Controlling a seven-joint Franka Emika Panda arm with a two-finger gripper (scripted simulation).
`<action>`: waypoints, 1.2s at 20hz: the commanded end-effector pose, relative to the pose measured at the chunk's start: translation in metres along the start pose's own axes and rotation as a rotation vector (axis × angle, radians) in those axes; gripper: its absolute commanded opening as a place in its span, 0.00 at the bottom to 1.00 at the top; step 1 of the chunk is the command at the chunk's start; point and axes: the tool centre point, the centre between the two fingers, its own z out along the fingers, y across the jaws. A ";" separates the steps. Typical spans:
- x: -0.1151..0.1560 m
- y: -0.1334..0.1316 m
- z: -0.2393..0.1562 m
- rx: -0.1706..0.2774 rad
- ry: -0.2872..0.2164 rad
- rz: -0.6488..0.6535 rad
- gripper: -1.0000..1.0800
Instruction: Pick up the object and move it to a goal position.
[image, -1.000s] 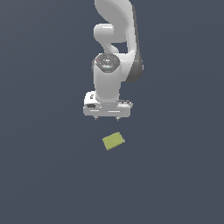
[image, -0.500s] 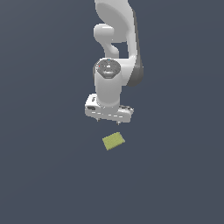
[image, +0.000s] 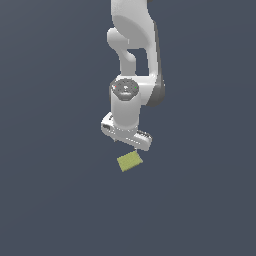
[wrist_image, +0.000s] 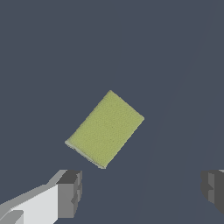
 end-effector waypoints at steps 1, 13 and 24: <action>0.002 -0.003 0.007 0.004 0.001 0.071 0.96; 0.011 -0.019 0.038 0.020 0.005 0.406 0.96; 0.015 -0.027 0.059 0.028 0.009 0.616 0.96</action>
